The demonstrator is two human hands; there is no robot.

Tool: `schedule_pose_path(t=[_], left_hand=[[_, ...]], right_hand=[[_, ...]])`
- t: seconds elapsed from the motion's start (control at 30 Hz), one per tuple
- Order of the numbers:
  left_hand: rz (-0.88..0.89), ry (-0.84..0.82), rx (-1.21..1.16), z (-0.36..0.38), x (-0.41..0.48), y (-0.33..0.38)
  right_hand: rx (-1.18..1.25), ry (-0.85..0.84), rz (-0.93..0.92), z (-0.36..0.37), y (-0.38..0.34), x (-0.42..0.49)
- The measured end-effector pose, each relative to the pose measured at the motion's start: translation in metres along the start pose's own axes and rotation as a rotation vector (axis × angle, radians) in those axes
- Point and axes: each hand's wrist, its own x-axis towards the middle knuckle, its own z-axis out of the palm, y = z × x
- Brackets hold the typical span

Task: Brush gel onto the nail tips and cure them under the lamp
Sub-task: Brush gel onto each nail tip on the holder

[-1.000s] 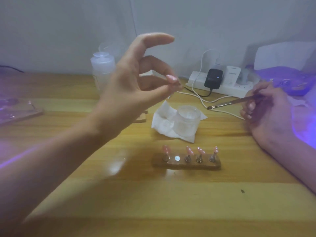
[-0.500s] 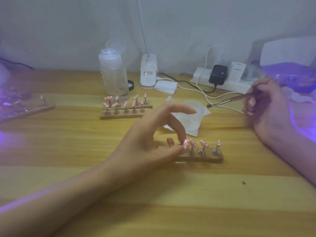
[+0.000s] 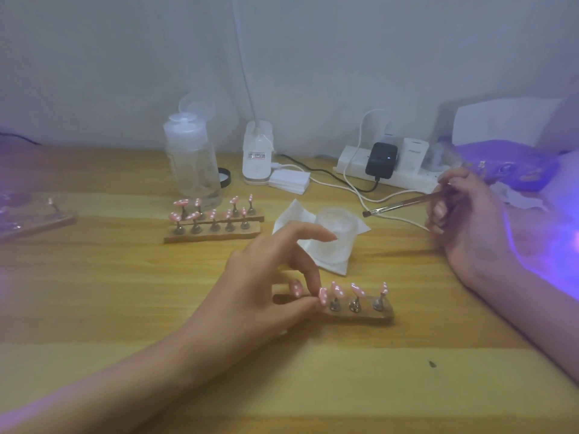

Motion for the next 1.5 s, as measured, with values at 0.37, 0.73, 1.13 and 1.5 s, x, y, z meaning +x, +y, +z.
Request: schedule_pose_path(t=[0.37,0.73,1.13,1.5], left_hand=[[-0.055,0.002,0.100,0.003,0.000,0.005],[-0.015,-0.074,0.223,0.009,0.010,0.008],[0.007,-0.013,0.524,0.000,0.013,0.003],[0.026,0.033,0.361,0.003,0.013,0.006]], right_hand=[[0.063,0.059,0.006,0.000,-0.002,-0.001],[0.030,0.041,0.018,0.002,-0.002,-0.002],[0.024,0.030,0.012,0.001,-0.002,-0.002],[0.036,0.023,0.022,0.000,-0.001,0.000]])
